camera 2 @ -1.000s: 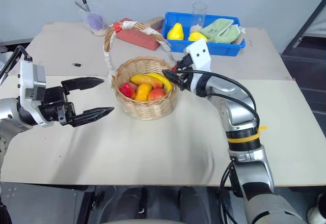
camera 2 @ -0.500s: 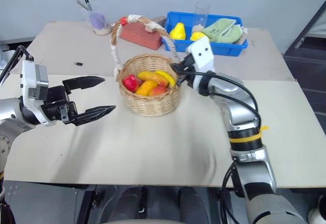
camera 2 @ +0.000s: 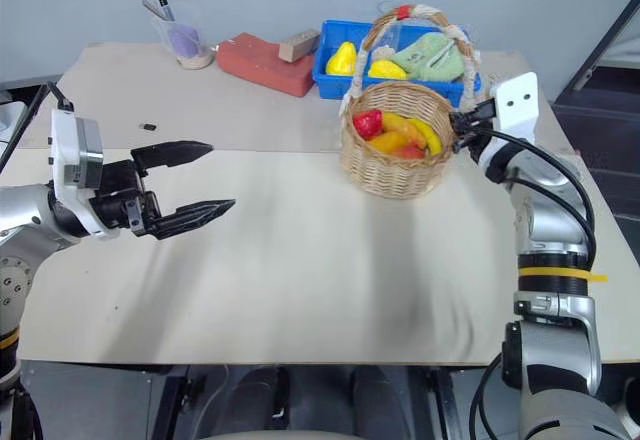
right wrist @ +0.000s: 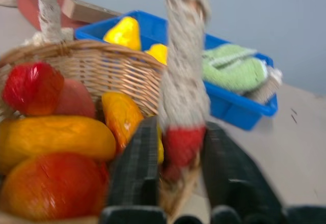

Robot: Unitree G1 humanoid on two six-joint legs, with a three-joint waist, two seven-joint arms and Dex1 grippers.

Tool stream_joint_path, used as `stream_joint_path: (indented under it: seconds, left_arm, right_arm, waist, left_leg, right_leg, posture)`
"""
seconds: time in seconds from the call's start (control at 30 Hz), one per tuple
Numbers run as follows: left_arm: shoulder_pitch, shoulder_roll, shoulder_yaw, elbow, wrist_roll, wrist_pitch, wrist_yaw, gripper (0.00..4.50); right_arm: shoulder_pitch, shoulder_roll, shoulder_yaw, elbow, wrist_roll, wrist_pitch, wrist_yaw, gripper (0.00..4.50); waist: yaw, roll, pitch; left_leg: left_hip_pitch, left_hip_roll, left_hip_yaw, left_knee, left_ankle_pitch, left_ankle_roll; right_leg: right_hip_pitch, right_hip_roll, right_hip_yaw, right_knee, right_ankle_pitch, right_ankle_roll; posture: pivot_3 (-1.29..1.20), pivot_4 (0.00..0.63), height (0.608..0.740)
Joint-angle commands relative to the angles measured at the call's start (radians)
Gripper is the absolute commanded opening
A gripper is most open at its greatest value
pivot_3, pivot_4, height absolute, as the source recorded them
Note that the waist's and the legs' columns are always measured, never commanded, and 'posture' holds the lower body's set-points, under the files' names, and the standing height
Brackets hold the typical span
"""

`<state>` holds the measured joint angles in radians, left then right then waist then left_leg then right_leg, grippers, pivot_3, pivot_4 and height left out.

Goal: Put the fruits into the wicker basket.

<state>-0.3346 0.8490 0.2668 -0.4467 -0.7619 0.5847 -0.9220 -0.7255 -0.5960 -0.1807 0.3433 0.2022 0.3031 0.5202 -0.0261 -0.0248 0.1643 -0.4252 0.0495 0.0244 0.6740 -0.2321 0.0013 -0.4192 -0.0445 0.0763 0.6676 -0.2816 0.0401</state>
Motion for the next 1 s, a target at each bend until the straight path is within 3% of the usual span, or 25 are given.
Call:
stream_joint_path:
  seconds: [0.03,0.2,0.4,0.57,1.0]
  left_arm:
    - [-0.007,0.005,0.016,-0.002,0.011,-0.02,0.007,4.5]
    - [0.044,0.007,0.041,0.015,0.053,-0.025,0.039,4.5]
    - [0.204,0.099,0.094,0.068,0.233,-0.026,0.106,4.5]
    - [0.362,0.163,0.186,0.127,0.322,-0.077,0.054,4.5]
    - [0.388,0.147,0.231,0.166,0.32,-0.096,0.025,4.5]
  right_arm:
    - [-0.002,-0.013,-0.055,-0.072,0.057,0.041,0.012,2.89]
    - [0.078,-0.07,-0.066,-0.175,0.124,0.12,0.121,4.48]
    - [0.257,-0.253,-0.082,-0.352,0.19,0.172,0.329,4.48]
    - [0.344,-0.391,-0.076,-0.424,0.207,0.152,0.485,4.48]
    - [0.318,-0.414,-0.053,-0.375,0.194,0.144,0.534,4.48]
  waist:
    - [0.001,0.0,0.0]
    - [0.008,0.0,0.0]
    - [0.013,0.0,0.0]
    - [0.003,0.0,0.0]
    - [0.012,0.0,0.0]
  left_leg:
    - [0.0,0.0,0.0,0.0,0.0,0.0]
    - [0.0,0.0,0.0,0.0,0.0,0.0]
    - [0.0,0.0,0.0,0.0,0.0,0.0]
    - [0.002,0.001,0.002,-0.002,0.0,0.0]
    - [0.001,0.001,0.003,-0.001,0.0,0.0]
  right_leg:
    - [0.0,0.0,0.0,0.0,0.0,0.0]
    - [0.0,0.0,0.0,0.0,0.0,0.0]
    - [0.0,0.0,0.0,-0.001,0.0,0.0]
    - [0.0,0.0,0.0,-0.002,0.0,0.0]
    - [0.0,-0.001,0.0,-0.002,0.0,0.0]
  posture:
    - [0.0,0.15,0.74]
    - [0.0,0.15,0.74]
    - [0.0,0.15,0.74]
    - [0.0,0.15,0.74]
    - [0.0,0.15,0.74]
